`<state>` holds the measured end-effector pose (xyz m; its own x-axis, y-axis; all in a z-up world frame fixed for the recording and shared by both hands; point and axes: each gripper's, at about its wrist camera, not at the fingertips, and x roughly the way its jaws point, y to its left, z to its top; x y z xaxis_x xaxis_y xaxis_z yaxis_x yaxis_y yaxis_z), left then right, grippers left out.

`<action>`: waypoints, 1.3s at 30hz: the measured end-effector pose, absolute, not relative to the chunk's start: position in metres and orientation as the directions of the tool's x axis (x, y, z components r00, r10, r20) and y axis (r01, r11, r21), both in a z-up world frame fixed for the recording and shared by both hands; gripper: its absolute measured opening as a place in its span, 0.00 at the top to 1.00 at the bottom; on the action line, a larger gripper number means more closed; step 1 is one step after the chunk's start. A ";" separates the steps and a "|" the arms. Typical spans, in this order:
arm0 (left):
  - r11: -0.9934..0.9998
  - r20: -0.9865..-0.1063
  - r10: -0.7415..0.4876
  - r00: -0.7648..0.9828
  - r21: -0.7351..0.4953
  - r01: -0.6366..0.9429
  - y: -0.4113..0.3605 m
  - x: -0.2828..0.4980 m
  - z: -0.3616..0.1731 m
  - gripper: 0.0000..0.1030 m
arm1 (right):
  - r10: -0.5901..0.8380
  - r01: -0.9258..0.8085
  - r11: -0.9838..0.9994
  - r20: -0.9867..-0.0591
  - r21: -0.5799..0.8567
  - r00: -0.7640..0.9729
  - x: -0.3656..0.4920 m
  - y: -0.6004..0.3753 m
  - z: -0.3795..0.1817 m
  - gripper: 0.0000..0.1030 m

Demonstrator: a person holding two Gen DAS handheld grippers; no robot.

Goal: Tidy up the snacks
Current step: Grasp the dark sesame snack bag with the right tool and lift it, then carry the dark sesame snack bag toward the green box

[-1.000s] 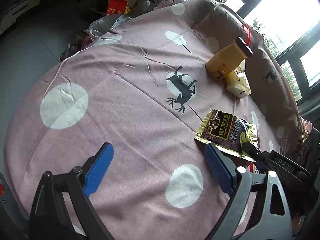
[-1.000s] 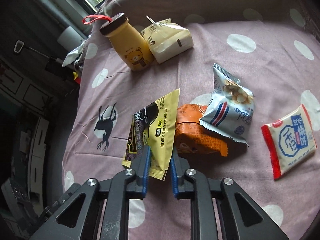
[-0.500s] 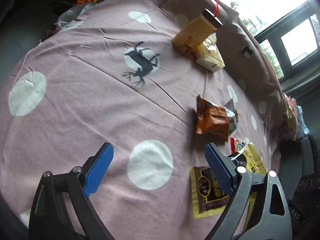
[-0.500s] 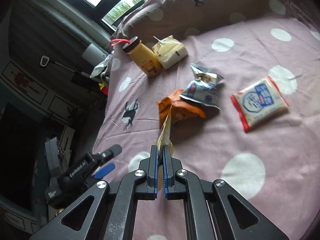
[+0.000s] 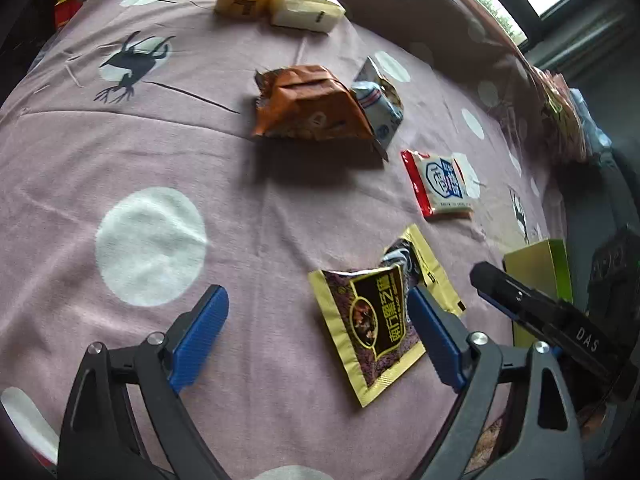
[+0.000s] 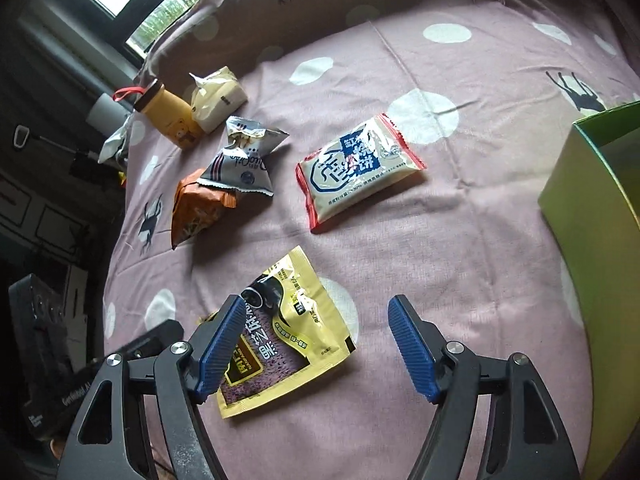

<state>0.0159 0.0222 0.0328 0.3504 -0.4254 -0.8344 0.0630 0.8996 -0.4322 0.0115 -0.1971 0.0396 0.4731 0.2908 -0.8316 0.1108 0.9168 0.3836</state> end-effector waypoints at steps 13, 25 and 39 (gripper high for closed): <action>0.916 -0.850 -0.401 0.342 -0.377 0.138 -0.016 0.009 0.018 0.60 | 0.349 -0.001 0.925 -0.848 0.380 0.398 0.034 -0.162 0.016 0.29; 0.933 -0.842 -0.358 0.404 -0.301 0.199 -0.028 0.004 0.027 0.66 | 0.434 -0.028 0.887 -0.809 0.462 0.396 0.024 -0.157 0.011 0.53; 0.931 -0.754 -0.355 0.553 -0.228 0.286 -0.037 -0.021 0.069 0.65 | 0.419 -0.086 0.891 -0.733 0.446 0.535 -0.006 -0.151 0.060 0.53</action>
